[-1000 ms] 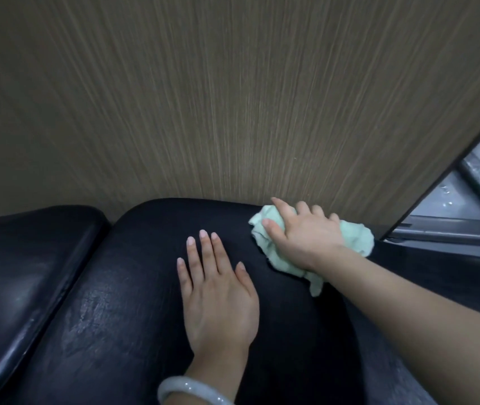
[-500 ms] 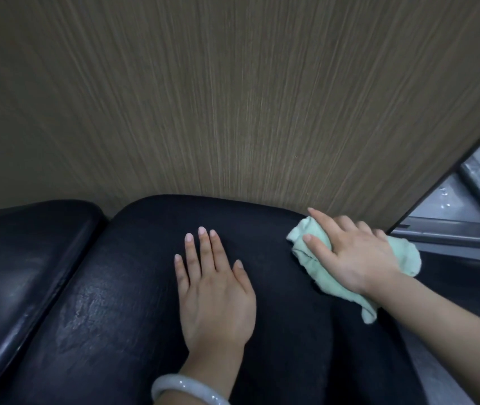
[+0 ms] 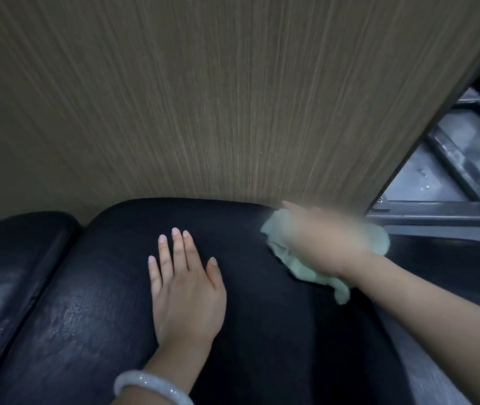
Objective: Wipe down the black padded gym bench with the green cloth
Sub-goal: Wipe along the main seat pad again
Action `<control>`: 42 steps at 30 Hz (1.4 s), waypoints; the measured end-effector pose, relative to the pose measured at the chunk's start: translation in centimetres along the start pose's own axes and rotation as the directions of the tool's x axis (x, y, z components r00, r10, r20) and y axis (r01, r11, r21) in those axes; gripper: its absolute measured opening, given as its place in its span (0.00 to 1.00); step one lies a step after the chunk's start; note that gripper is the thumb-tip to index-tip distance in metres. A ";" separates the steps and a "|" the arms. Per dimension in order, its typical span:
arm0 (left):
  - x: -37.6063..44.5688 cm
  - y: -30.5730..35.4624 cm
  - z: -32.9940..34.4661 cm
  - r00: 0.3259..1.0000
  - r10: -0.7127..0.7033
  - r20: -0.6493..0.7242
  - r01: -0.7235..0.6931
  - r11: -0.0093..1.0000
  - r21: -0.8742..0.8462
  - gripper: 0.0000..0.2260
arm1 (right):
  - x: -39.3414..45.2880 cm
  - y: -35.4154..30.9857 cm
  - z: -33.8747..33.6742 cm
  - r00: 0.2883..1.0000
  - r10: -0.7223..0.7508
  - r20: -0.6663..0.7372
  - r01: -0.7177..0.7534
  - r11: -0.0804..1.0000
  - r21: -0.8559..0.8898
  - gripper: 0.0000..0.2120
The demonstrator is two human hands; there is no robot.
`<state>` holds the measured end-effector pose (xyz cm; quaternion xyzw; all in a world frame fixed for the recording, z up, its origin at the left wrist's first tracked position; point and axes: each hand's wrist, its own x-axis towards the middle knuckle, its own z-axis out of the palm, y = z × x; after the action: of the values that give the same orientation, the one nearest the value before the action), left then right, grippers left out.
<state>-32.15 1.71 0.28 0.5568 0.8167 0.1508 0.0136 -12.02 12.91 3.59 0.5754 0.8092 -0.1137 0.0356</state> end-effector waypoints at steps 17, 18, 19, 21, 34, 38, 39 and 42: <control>-2.1 7.7 2.0 0.998 0.047 0.030 -0.047 0.999 0.000 0.31 | -1.7 2.6 0.0 0.999 0.038 -0.006 -0.038 0.999 0.001 0.32; -2.4 7.7 2.2 0.997 0.080 0.001 -0.080 0.997 -0.003 0.30 | -2.3 3.7 -0.1 0.998 0.051 -0.021 -0.052 0.999 -0.010 0.33; -2.7 7.7 2.5 0.995 0.098 -0.011 -0.098 0.995 0.004 0.29 | -2.8 4.7 -0.2 0.997 0.067 -0.030 -0.067 0.997 -0.025 0.35; -2.9 7.6 2.5 0.994 0.103 -0.031 -0.103 0.995 0.015 0.29 | -3.7 5.9 -0.4 0.994 0.096 -0.042 -0.098 0.994 -0.047 0.38; -2.6 7.5 2.6 0.992 0.114 -0.048 -0.109 0.990 0.087 0.29 | -1.9 1.9 0.3 0.997 0.072 -0.009 -0.072 0.997 0.000 0.31; -2.6 7.5 2.7 0.994 0.097 -0.054 -0.092 0.991 0.096 0.29 | -3.9 5.5 -0.1 0.996 0.088 -0.024 -0.088 0.996 -0.023 0.36; -2.6 7.5 2.7 0.994 0.095 -0.054 -0.090 0.991 0.096 0.29 | -4.2 6.0 -0.2 0.994 0.102 -0.027 -0.103 0.994 -0.033 0.37; -2.6 7.6 2.8 0.994 0.093 -0.051 -0.088 0.991 0.100 0.30 | -4.0 6.0 -0.2 0.991 0.126 -0.033 -0.128 0.990 -0.058 0.38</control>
<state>-23.80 2.53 -0.76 0.5890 0.7970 0.1267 -0.0430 -4.98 11.10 3.66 0.6261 0.7743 -0.0785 0.0484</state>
